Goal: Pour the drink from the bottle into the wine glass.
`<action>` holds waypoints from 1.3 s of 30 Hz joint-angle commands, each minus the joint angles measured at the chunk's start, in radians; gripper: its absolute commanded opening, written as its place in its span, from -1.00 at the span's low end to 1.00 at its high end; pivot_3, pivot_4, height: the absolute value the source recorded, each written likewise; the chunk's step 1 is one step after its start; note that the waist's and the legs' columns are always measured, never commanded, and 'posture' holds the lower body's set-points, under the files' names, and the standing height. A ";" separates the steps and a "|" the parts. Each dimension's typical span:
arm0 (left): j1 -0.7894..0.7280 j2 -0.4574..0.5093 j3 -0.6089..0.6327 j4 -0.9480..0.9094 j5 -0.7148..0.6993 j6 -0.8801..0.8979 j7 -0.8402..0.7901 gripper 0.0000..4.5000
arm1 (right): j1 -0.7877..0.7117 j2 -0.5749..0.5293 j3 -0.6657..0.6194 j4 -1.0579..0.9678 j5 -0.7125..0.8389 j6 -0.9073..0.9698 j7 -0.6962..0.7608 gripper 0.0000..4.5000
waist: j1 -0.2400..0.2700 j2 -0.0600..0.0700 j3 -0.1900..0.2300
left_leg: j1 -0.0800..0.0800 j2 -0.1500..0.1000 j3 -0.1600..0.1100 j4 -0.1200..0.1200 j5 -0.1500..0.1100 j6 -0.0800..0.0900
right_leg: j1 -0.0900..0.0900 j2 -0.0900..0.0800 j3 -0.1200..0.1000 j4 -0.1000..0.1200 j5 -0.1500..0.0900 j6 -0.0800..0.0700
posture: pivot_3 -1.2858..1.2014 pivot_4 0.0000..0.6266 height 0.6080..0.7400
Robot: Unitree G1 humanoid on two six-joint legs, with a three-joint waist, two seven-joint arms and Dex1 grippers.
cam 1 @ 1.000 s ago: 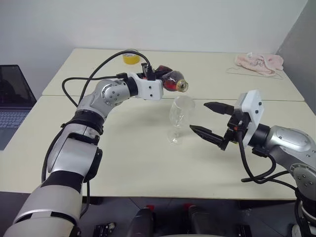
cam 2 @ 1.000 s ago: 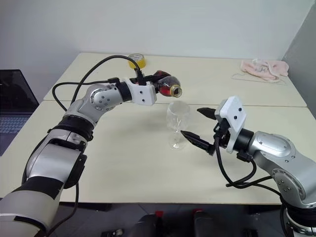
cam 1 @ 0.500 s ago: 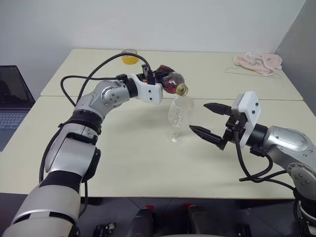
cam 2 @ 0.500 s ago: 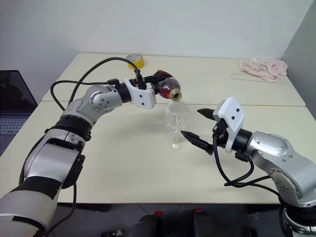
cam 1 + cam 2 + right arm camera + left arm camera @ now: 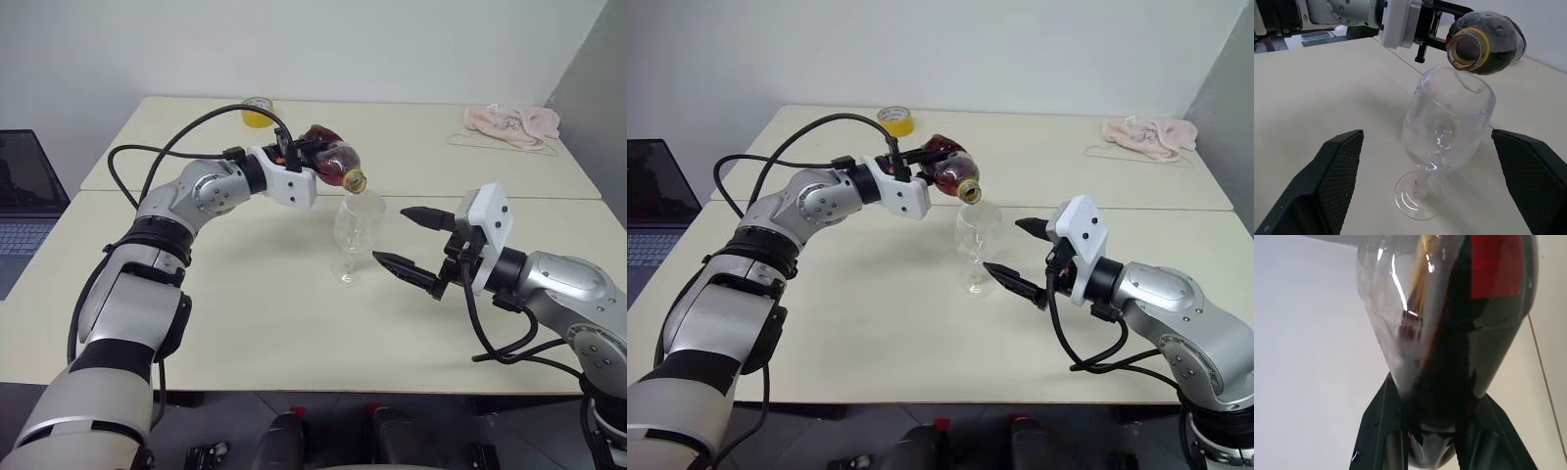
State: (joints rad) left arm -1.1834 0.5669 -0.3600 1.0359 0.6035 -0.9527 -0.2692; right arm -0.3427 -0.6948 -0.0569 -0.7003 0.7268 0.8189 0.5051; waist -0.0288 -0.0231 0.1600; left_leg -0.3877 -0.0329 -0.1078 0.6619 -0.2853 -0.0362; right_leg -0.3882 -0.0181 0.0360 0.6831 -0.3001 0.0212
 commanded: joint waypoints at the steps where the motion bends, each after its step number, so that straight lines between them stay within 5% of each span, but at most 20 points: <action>1: -0.047 0.017 0.007 -0.028 -0.003 -0.018 0.035 -0.66 | -0.014 0.001 -0.017 -0.016 -0.001 -0.023 0.007 1.00 | 0.000 0.000 0.000 | 0.000 0.000 0.000 0.000 0.000 0.000 | 0.000 0.000 0.000 0.000 0.000 0.000 | 0.03 -0.52 1.00; 39: -0.069 0.025 -0.006 -0.015 0.050 -0.032 0.095 -0.66 | 0.034 -0.057 -0.101 -0.056 0.092 -0.004 0.068 1.00 | 0.000 0.000 0.000 | 0.000 0.000 0.000 0.001 0.000 0.000 | 0.000 0.000 0.000 0.001 0.000 0.000 | 0.03 -0.52 1.00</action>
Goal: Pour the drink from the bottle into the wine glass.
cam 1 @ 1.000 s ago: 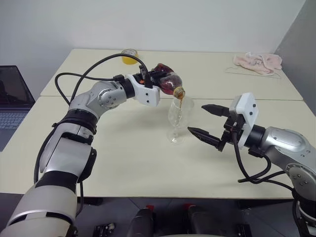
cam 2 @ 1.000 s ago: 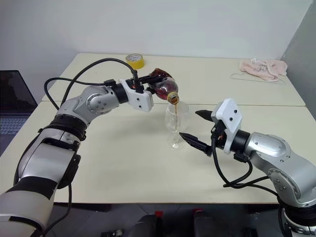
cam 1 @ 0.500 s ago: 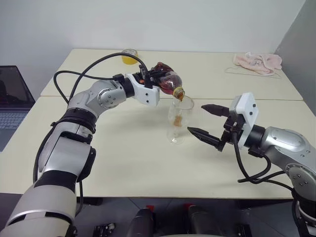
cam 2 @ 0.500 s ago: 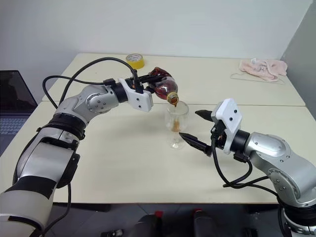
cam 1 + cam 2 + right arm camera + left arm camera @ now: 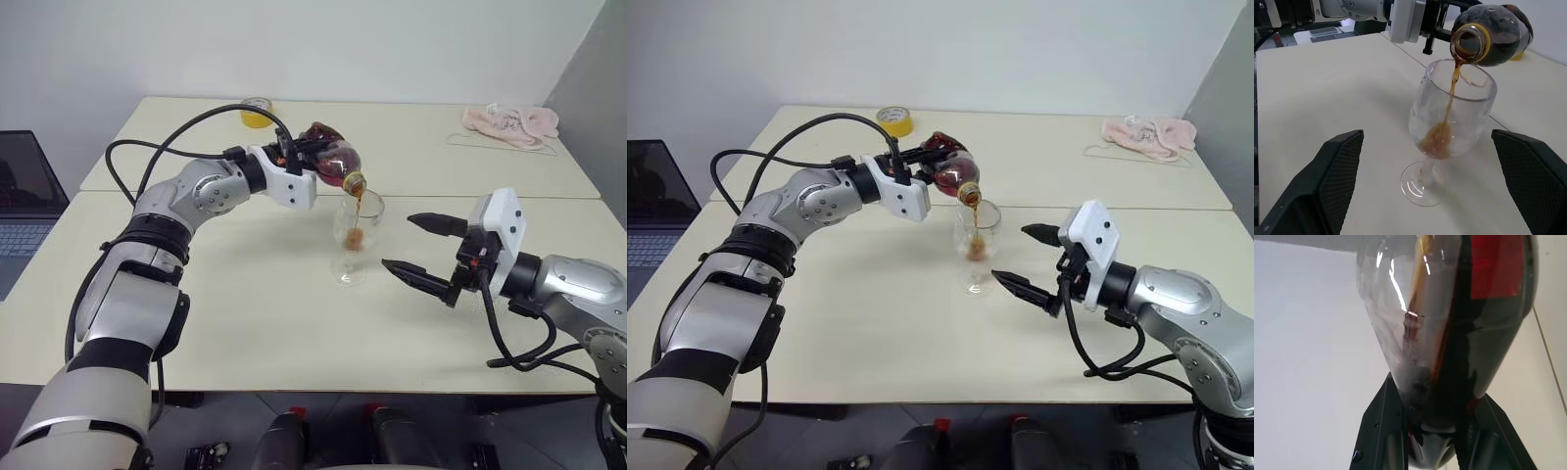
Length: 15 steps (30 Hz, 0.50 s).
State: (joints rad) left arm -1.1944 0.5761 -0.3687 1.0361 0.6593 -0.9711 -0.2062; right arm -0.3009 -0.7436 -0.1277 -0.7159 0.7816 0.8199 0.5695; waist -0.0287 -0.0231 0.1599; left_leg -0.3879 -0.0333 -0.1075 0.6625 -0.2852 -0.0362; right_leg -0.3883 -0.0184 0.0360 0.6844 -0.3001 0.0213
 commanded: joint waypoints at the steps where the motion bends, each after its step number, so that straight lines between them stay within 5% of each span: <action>1: -0.059 0.016 0.003 -0.014 -0.004 -0.013 0.033 -0.66 | -0.009 -0.008 -0.030 -0.042 0.040 -0.004 0.002 1.00 | 0.000 0.000 0.000 | 0.000 0.000 0.000 0.000 0.000 0.000 | 0.000 0.000 0.000 0.000 0.000 0.000 | 0.03 -0.52 1.00; 15: -0.061 0.014 -0.007 -0.003 -0.007 -0.012 0.044 -0.66 | -0.015 -0.009 -0.021 -0.042 0.047 -0.008 -0.011 1.00 | 0.000 0.000 0.000 | 0.000 0.000 0.000 0.000 0.000 0.000 | 0.000 0.000 0.000 0.000 0.000 0.000 | 0.03 -0.52 1.00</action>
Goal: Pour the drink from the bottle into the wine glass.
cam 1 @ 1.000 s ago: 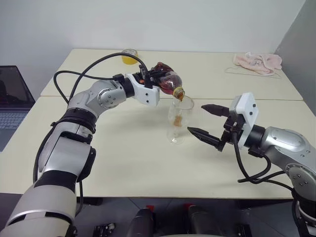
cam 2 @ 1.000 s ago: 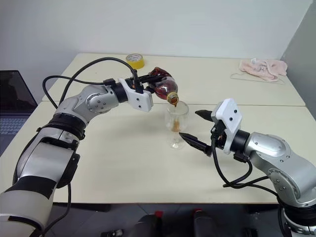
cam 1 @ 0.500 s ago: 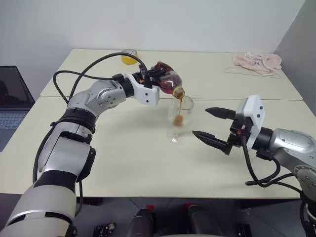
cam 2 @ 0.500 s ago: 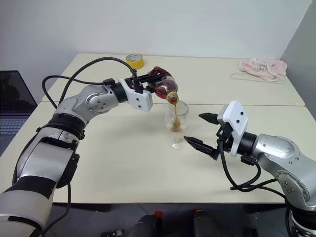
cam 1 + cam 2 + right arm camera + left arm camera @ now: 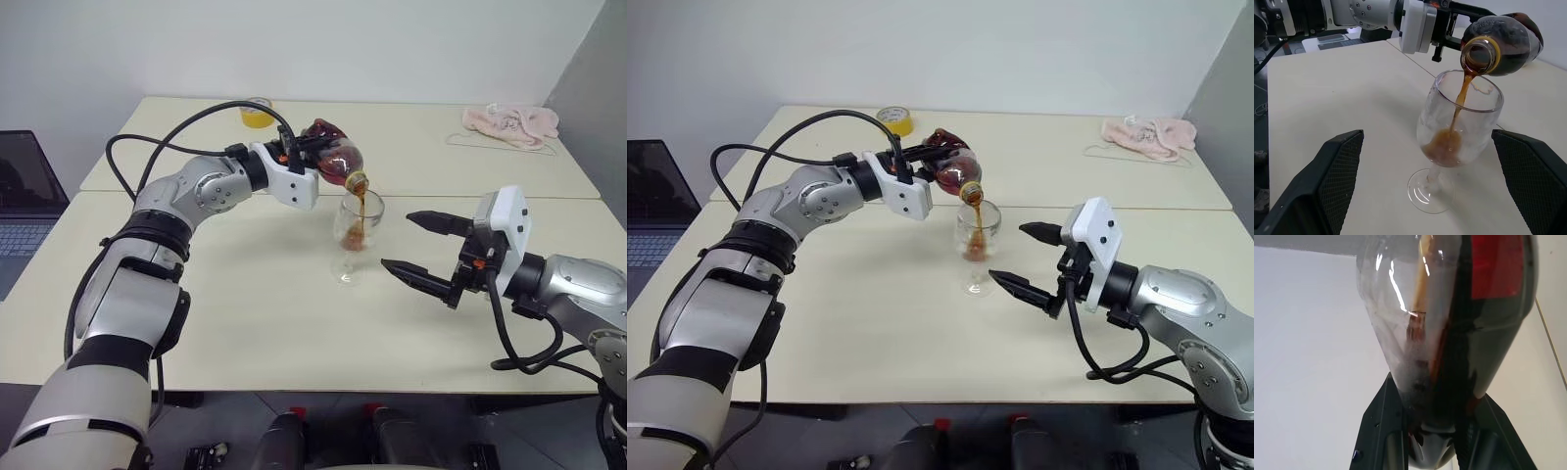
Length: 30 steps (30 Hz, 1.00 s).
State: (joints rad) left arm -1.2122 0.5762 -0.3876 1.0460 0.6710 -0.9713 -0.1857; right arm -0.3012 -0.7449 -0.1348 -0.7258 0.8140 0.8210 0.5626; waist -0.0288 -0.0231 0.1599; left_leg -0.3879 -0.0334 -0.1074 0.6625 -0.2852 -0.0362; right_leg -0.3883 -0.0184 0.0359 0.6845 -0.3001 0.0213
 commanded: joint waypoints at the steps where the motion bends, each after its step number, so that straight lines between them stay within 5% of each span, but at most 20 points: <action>1: -0.042 0.014 0.011 -0.013 -0.019 -0.012 0.024 -0.66 | -0.015 -0.007 -0.013 -0.032 0.013 -0.009 -0.005 1.00 | 0.000 0.000 0.000 | 0.000 0.000 0.000 0.000 0.000 0.000 | 0.000 0.000 0.000 0.000 0.000 0.000 | 0.03 -0.52 1.00; 20: 0.052 -0.019 0.090 -0.056 -0.263 0.072 -0.174 -0.66 | -0.049 0.012 0.013 -0.028 0.006 -0.012 -0.019 1.00 | -0.001 0.000 0.000 | 0.000 0.000 0.000 0.000 0.000 0.000 | 0.000 0.000 0.000 0.001 0.000 0.000 | 0.03 -0.52 1.00; 30: 0.254 -0.080 0.243 -0.367 -0.572 0.436 -0.373 -0.66 | -0.036 0.037 0.042 -0.021 -0.062 -0.085 -0.017 1.00 | -0.003 0.000 0.000 | 0.000 0.000 0.000 0.001 0.001 -0.001 | -0.001 0.000 0.001 0.001 0.000 0.000 | 0.03 -0.52 1.00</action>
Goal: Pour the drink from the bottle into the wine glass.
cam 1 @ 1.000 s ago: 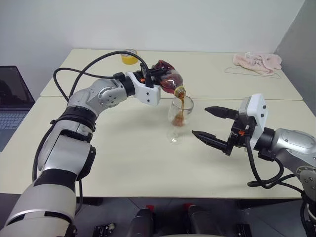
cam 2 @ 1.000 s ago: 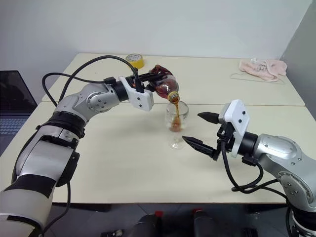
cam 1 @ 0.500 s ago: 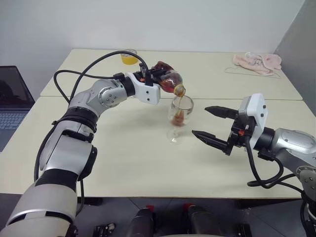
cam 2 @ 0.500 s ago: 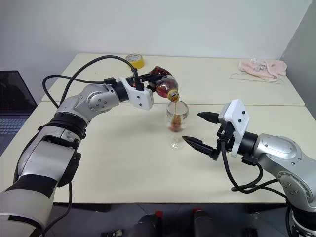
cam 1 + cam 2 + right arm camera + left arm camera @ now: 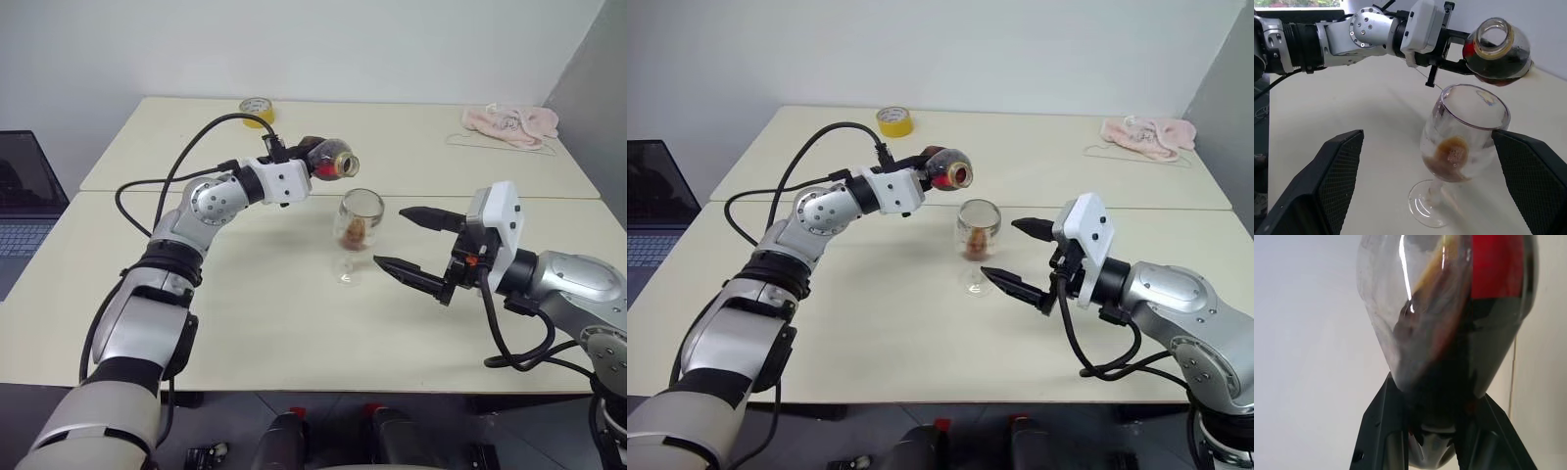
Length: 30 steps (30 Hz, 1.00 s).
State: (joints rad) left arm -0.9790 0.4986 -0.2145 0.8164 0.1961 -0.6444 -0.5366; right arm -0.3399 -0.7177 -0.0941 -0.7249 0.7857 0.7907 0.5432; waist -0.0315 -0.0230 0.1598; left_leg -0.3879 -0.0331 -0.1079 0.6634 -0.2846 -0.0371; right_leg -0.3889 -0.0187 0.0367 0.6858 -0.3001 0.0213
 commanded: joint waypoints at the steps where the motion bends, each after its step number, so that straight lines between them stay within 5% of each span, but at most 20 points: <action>1: 0.047 -0.008 0.087 -0.185 -0.125 0.171 -0.027 -0.66 | 0.010 0.018 0.008 -0.020 -0.049 -0.072 0.004 1.00 | 0.000 0.000 0.000 | 0.000 0.000 0.000 0.000 0.000 0.000 | 0.000 0.000 0.000 0.000 0.000 0.000 | 0.03 -0.52 1.00; 13: 0.441 -0.048 0.309 -0.723 -0.290 0.785 0.135 -0.66 | 0.117 0.080 0.098 -0.013 -0.146 -0.233 0.089 1.00 | 0.000 0.000 -0.001 | 0.002 0.001 0.000 0.001 0.000 0.000 | 0.000 0.000 0.001 0.002 0.000 0.000 | 0.03 -0.52 1.00; 30: 0.627 -0.185 0.485 -0.809 -0.391 0.953 0.345 -0.66 | 0.100 0.109 0.182 0.035 -0.204 -0.280 0.167 1.00 | 0.005 -0.002 -0.002 | 0.003 0.001 0.000 0.001 0.000 -0.001 | 0.001 0.000 0.001 0.001 0.000 0.000 | 0.03 -0.52 1.00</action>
State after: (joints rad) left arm -0.3501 0.3092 0.2451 0.0620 -0.1897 0.3237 -0.2069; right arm -0.2179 -0.6171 0.0962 -0.6700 0.5710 0.5288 0.7036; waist -0.0261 -0.0254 0.1577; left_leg -0.3853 -0.0324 -0.1076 0.6640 -0.2844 -0.0376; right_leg -0.3880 -0.0188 0.0375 0.6872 -0.3001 0.0212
